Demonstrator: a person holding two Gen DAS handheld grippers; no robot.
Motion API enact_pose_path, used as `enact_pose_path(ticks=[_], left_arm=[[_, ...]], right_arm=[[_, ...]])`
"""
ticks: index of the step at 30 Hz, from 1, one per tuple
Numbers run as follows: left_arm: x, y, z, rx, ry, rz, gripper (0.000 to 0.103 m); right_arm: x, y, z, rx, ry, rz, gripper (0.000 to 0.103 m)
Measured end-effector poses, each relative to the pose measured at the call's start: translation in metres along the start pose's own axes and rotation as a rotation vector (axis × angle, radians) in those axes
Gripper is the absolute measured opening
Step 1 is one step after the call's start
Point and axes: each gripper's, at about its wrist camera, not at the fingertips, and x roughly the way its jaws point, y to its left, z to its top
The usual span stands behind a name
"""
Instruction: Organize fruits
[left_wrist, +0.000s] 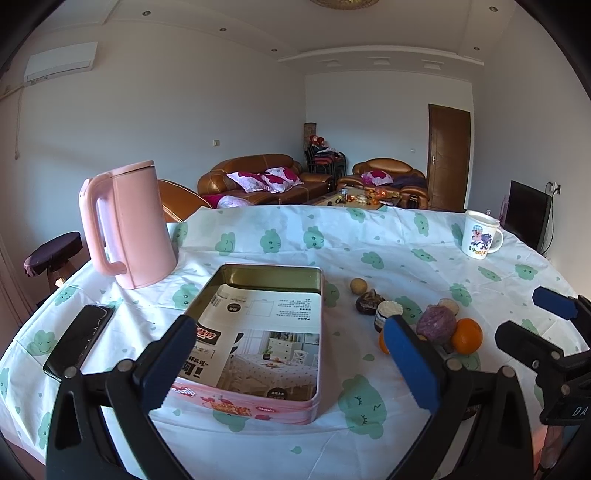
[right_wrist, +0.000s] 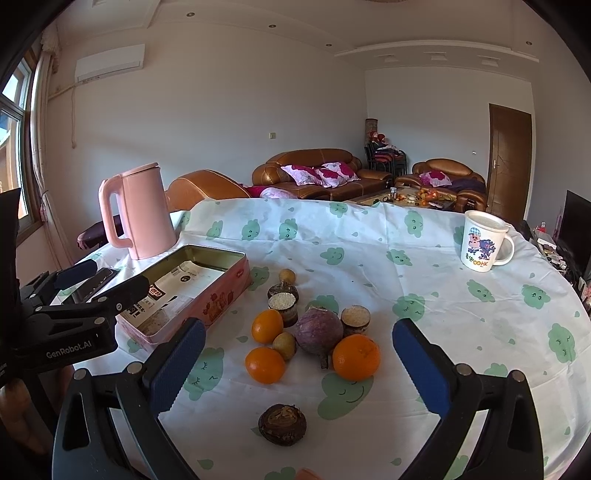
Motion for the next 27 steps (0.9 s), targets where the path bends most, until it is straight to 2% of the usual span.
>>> enact_pose_path(ticks=[27], left_arm=[[0.0007, 0.0037, -0.0015, 0.003, 0.002, 0.002, 0.103]], right_arm=[[0.0038, -0.0033, -0.0051, 0.008, 0.006, -0.003, 0.102]])
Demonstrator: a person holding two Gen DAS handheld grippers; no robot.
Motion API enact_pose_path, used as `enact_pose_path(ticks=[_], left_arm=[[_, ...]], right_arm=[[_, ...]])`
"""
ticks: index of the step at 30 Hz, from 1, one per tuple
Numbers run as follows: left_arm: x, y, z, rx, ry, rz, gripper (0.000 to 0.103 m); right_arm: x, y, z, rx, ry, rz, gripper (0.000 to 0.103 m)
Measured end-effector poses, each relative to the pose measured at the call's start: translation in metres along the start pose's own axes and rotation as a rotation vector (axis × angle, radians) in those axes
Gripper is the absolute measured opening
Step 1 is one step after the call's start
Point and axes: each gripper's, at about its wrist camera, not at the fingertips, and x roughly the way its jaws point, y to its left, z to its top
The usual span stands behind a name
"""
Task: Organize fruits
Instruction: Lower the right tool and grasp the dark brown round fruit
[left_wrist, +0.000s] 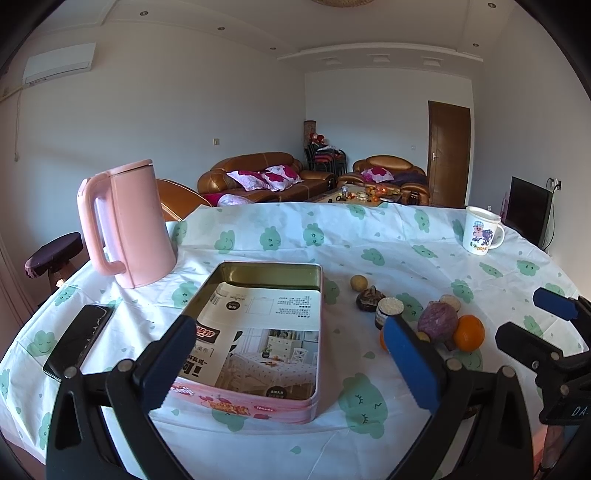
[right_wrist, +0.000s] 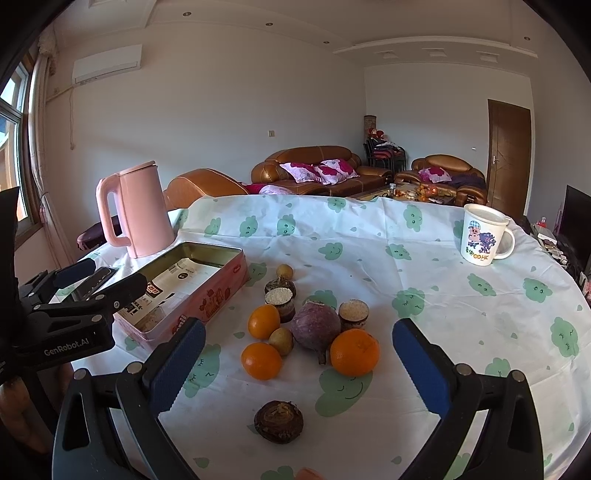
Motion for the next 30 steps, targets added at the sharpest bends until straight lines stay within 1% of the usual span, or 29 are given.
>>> enact_pose_path(ticks=[17, 22, 26, 28, 29, 30], left_arm=[[0.005, -0.006, -0.006, 0.022, 0.027, 0.004, 0.103], [0.010, -0.009, -0.011, 0.028, 0.050, -0.003, 0.103], [0.007, -0.015, -0.016, 0.036, 0.049, -0.021, 0.103], [0.008, -0.020, -0.018, 0.043, 0.054, -0.032, 0.103], [0.008, -0.022, -0.018, 0.046, 0.055, -0.034, 0.103], [0.008, -0.025, -0.019, 0.049, 0.054, -0.036, 0.103]], right_arm=[[0.007, -0.006, -0.014, 0.000, 0.029, -0.001, 0.102], [0.010, -0.007, -0.029, -0.011, 0.060, 0.010, 0.102], [0.005, -0.005, -0.050, -0.030, 0.084, 0.051, 0.101], [0.004, -0.003, -0.063, -0.041, 0.106, 0.071, 0.100], [0.006, -0.002, -0.068, -0.044, 0.120, 0.082, 0.097], [0.008, -0.002, -0.074, -0.046, 0.139, 0.099, 0.091]])
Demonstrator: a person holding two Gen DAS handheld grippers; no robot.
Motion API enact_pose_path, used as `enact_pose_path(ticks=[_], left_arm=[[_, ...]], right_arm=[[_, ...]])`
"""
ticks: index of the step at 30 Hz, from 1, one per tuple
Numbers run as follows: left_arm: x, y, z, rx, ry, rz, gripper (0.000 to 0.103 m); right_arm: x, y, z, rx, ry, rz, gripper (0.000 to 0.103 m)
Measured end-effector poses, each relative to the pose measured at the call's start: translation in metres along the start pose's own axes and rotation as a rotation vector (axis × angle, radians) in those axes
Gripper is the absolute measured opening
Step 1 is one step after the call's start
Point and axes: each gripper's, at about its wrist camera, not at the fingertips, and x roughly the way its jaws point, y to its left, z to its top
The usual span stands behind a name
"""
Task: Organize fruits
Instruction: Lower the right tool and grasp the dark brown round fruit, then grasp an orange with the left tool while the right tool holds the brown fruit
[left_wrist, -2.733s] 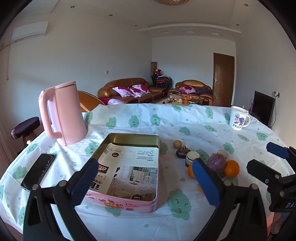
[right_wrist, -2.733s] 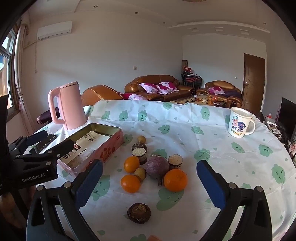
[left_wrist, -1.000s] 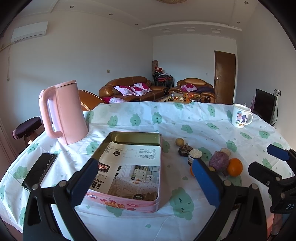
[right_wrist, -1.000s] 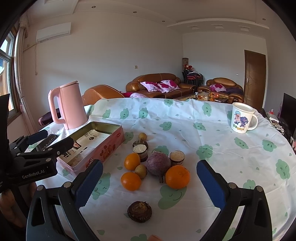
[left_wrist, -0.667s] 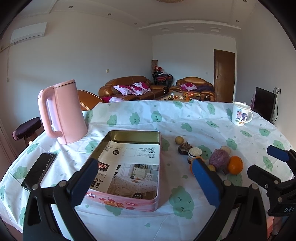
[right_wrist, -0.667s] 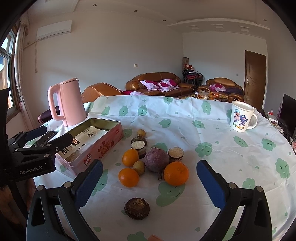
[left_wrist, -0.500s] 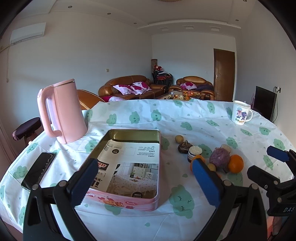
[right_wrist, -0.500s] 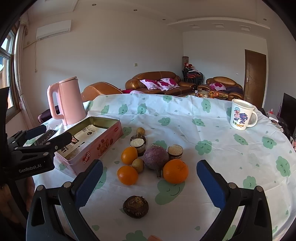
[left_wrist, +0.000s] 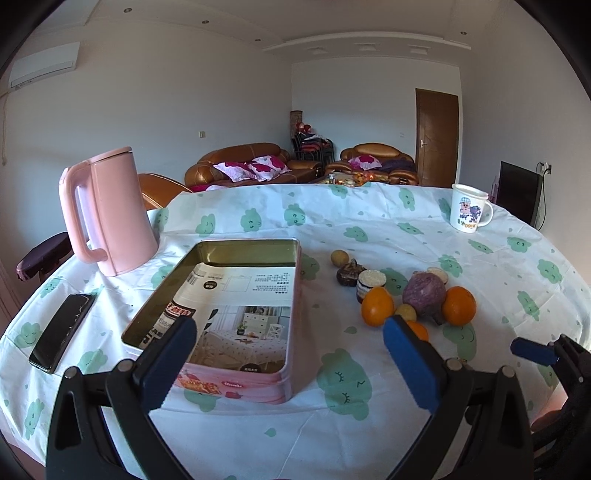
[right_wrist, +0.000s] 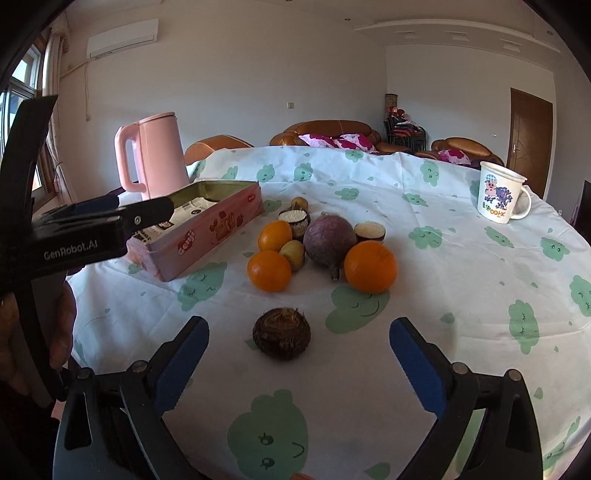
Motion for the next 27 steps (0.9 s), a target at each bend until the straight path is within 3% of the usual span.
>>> enact_pose_path(ticks=[3, 8, 10, 11, 12, 14, 21, 23, 27], left_arm=[[0.001, -0.009, -0.001, 0.015, 0.001, -0.016, 0.103], [0.006, -0.020, -0.002, 0.037, 0.015, -0.021, 0.100], [0.007, -0.022, -0.002, 0.037, 0.018, -0.021, 0.099], [0.008, -0.023, -0.001, 0.039, 0.020, -0.020, 0.098], [0.008, -0.023, -0.001, 0.043, 0.023, -0.023, 0.096], [0.010, -0.027, -0.001, 0.050, 0.031, -0.029, 0.093], [0.024, -0.056, -0.002, 0.096, 0.087, -0.079, 0.081], [0.031, -0.064, -0.002, 0.097, 0.117, -0.112, 0.074], [0.049, -0.074, -0.002, 0.078, 0.189, -0.162, 0.073]], right_arm=[[0.013, -0.001, -0.008, 0.019, 0.040, 0.026, 0.074], [0.024, -0.004, 0.005, 0.045, 0.036, 0.027, 0.074], [0.033, -0.006, 0.009, 0.043, 0.055, 0.032, 0.061], [0.035, -0.006, 0.010, 0.041, 0.056, 0.032, 0.046], [0.035, -0.007, 0.010, 0.037, 0.058, 0.030, 0.041], [0.032, -0.013, 0.009, 0.058, 0.048, 0.055, 0.040], [0.012, -0.040, 0.010, 0.124, -0.016, 0.009, 0.040], [0.009, -0.046, 0.010, 0.131, -0.023, 0.000, 0.040], [0.006, -0.052, 0.010, 0.130, -0.040, -0.014, 0.041]])
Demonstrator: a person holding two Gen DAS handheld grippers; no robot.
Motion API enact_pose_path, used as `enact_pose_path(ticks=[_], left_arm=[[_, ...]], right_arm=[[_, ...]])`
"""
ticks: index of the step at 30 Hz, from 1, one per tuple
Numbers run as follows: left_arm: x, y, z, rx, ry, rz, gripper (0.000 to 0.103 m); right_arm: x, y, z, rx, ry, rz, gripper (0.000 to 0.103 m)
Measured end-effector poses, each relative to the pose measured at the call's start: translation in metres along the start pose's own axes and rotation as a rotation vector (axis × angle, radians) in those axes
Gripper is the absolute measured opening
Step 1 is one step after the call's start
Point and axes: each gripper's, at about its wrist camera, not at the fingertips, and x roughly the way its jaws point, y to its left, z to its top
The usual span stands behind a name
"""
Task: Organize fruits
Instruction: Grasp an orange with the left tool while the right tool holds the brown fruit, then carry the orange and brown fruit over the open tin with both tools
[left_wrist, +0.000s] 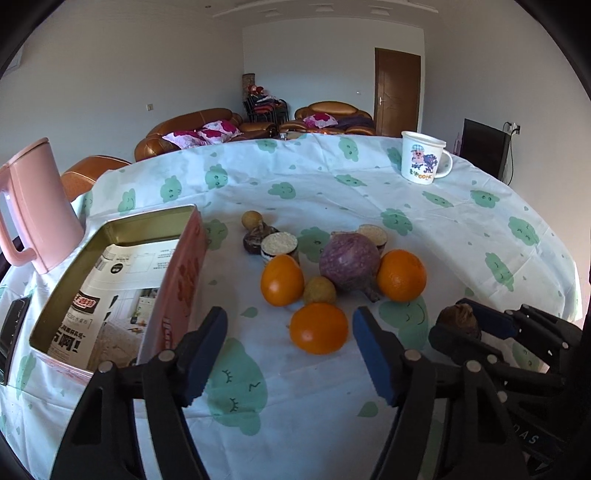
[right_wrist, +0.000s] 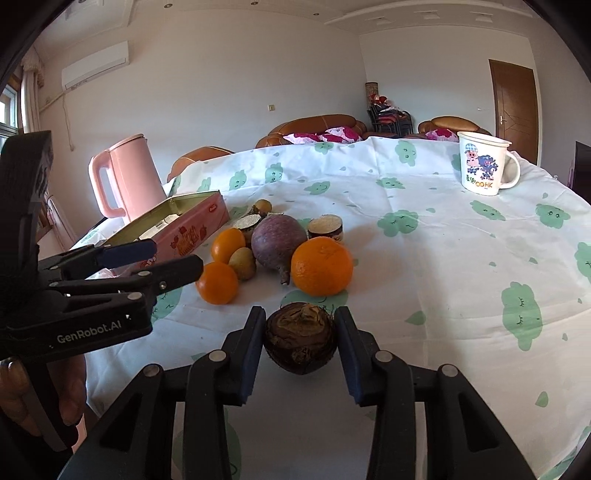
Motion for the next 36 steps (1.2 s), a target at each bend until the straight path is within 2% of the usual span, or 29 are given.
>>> enact_pose_path(ticks=[4, 6, 9, 13, 17, 22, 28, 36], left_arm=[[0.016, -0.005, 0.001, -0.008, 0.062, -0.019, 0.072], [0.025, -0.006, 0.001, -0.014, 0.093, -0.021, 0.067], [0.036, 0.000, -0.002, -0.049, 0.152, -0.059, 0.044], [0.034, 0.004, -0.004, -0.066, 0.149, -0.076, 0.044], [0.024, 0.008, -0.006, -0.063, 0.110, -0.080, 0.044], [0.007, 0.017, -0.001, -0.062, 0.035, -0.042, 0.043], [-0.010, 0.028, 0.006, -0.040, -0.066, 0.049, 0.043], [-0.022, 0.048, 0.012, -0.052, -0.131, 0.120, 0.043]], right_arm=[[-0.003, -0.003, 0.000, 0.000, -0.013, 0.000, 0.041], [-0.004, -0.003, -0.001, -0.003, -0.019, -0.001, 0.041], [-0.006, -0.003, -0.001, -0.005, -0.025, 0.002, 0.041], [-0.008, 0.000, 0.000, -0.015, -0.029, 0.006, 0.041], [-0.013, 0.008, 0.006, -0.047, -0.044, 0.012, 0.041], [-0.017, 0.022, 0.020, -0.097, -0.070, 0.026, 0.041], [-0.013, 0.039, 0.037, -0.147, -0.108, 0.047, 0.041], [-0.006, 0.062, 0.063, -0.205, -0.134, 0.092, 0.041]])
